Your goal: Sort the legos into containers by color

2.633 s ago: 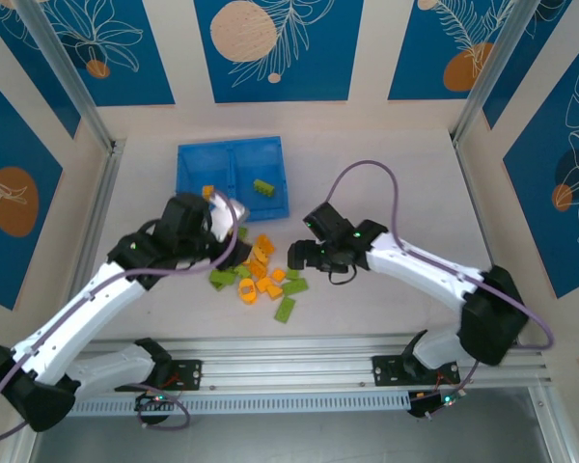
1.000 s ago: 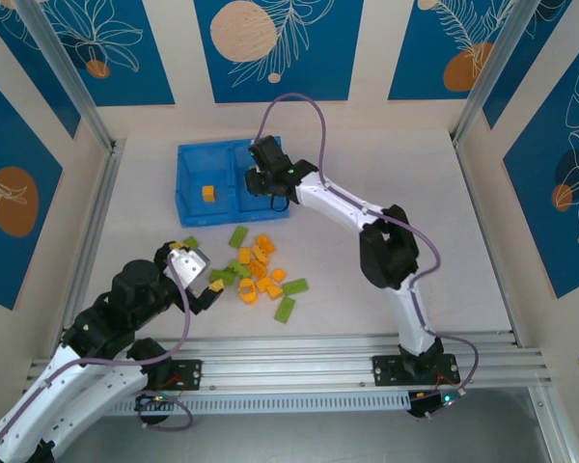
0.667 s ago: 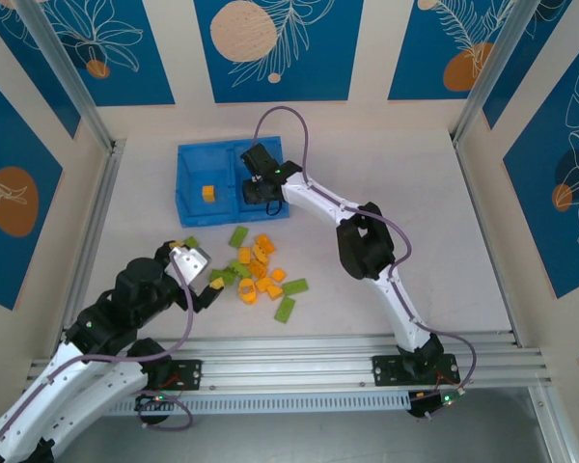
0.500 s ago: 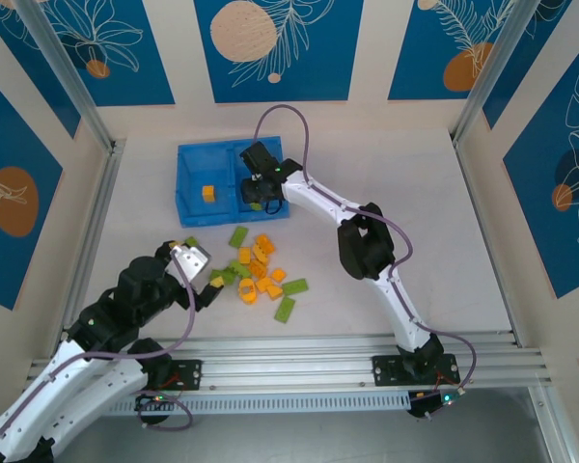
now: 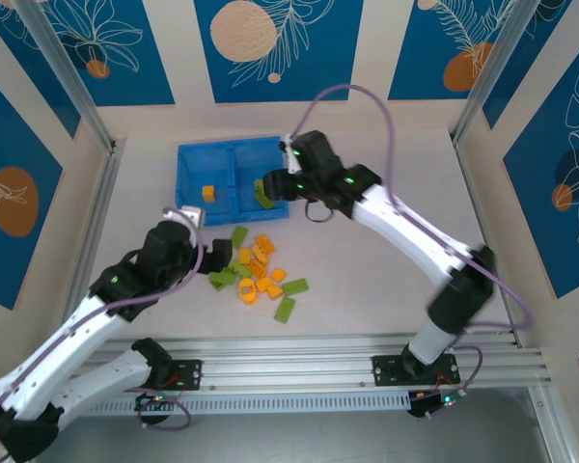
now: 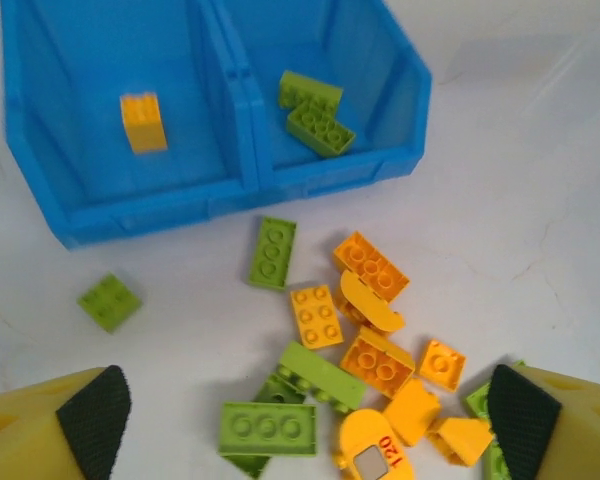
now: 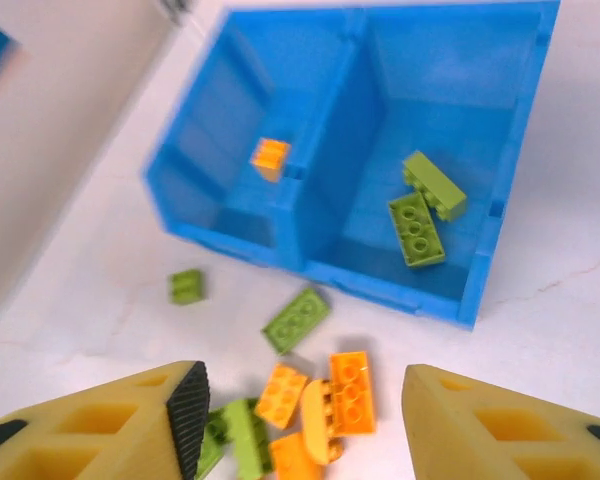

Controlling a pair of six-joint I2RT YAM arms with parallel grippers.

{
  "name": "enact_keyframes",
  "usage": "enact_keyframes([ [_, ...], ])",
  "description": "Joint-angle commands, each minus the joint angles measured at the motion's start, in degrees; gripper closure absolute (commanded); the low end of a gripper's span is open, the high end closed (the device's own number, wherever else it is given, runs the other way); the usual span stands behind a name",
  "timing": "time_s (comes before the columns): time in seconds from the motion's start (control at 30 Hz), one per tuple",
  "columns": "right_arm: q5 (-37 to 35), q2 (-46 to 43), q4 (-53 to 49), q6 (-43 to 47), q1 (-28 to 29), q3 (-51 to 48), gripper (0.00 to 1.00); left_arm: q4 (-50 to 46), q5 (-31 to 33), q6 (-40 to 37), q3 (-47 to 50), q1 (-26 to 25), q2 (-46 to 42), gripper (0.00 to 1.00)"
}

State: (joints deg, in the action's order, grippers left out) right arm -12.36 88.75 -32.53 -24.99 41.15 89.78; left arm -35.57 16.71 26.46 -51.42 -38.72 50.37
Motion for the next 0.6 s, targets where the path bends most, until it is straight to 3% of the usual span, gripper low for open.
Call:
enact_keyframes([
  [0.0,4.22,-9.80,0.91,-1.47,0.73,-10.84,0.40,-0.62,-3.06,15.72,-3.12,-0.71,9.57,0.11],
  [0.07,4.93,-15.73,1.17,-2.53,1.20,-17.16,0.34,0.06,-5.25,16.38,-6.02,-1.22,16.81,0.12],
  [0.27,1.66,-30.76,4.28,-8.71,2.58,-34.83,0.24,0.43,-2.55,21.93,-14.35,-2.57,35.75,0.12],
  [0.43,1.45,-34.61,1.93,-10.21,2.97,-38.18,0.23,1.77,0.18,22.40,-19.96,-2.49,47.39,0.13],
  [0.57,-0.21,-35.54,0.55,-8.91,3.06,-37.67,0.21,2.07,-1.08,21.49,-24.75,-2.29,54.94,0.14],
])
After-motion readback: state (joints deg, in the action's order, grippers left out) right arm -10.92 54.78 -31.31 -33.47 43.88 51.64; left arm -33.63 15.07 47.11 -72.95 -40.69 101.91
